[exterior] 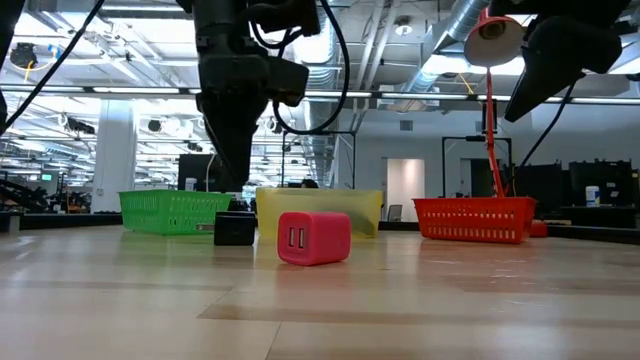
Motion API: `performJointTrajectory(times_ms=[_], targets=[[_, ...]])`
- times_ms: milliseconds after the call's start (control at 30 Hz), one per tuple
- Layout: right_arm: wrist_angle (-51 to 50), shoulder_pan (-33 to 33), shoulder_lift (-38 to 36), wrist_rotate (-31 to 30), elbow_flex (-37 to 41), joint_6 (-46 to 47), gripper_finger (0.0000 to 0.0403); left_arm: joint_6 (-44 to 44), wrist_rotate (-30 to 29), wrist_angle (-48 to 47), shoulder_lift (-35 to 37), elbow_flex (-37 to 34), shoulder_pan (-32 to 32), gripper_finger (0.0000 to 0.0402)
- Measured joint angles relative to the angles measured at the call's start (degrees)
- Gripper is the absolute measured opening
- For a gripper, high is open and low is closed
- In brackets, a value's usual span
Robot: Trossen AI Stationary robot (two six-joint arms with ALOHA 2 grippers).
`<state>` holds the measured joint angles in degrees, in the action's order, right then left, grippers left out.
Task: Pick and place items into bin
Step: Put the black charger adapter into the green bin
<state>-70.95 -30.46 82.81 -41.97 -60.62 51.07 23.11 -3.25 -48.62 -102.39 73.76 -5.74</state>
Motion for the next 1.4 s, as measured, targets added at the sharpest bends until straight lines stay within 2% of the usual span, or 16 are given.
performJointTrajectory(times_ms=[500,1000,1400], targets=[[1.1,0.2,0.0,-0.1,0.0,-0.5,0.0121,-1.4,3.5,-0.3,-5.2,0.3,0.1,0.0245],[1.1,0.2,0.0,-0.1,0.0,-0.5,0.0121,-6.0,4.3,0.1,-5.6,0.3,2.3,0.0245],[1.1,0.2,0.0,-0.1,0.0,-0.5,0.0121,-6.1,4.3,0.1,-5.6,0.3,2.3,0.0245]])
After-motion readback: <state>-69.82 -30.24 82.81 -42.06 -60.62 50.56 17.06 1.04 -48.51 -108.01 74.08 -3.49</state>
